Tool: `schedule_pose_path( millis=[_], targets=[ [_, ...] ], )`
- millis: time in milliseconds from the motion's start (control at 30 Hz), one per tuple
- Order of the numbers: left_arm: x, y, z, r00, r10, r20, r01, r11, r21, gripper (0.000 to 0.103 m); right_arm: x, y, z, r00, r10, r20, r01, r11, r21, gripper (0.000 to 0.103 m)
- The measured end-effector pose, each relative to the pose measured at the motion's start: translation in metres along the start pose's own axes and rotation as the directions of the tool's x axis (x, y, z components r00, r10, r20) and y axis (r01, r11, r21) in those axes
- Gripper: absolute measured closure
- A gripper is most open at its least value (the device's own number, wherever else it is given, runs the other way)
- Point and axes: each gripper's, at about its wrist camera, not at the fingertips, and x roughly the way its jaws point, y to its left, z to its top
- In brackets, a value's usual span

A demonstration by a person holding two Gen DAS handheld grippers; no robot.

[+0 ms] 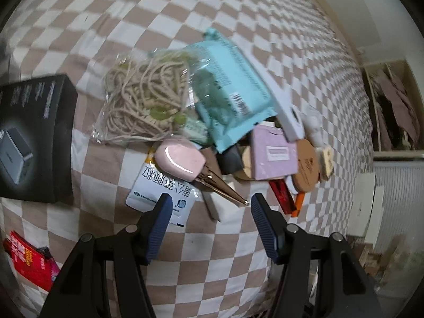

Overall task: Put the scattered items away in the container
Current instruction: 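Grasp the pink-capped gold-tipped brush with the left gripper while the right gripper holds the notebook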

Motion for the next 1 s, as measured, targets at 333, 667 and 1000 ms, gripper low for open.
schedule_pose_path(
  millis=[333,667,1000],
  targets=[
    [0.018,-0.006,0.008,0.994,0.105,0.031,-0.104,0.994,-0.035,0.042,0.005,-0.01,-0.004,0.999,0.045,0.013,-0.045,0.998,0.037,0.082],
    [0.036,-0.019,0.013,0.97,0.234,0.06,-0.233,0.972,-0.021,0.042,0.013,-0.006,-0.007,0.999,0.04,0.0,-0.04,0.999,-0.01,0.082],
    [0.033,-0.022,0.01,0.965,0.252,0.066,-0.258,0.961,0.101,0.067,0.014,-0.008,-0.009,0.999,0.048,-0.002,-0.048,0.999,-0.011,0.082]
  ],
)
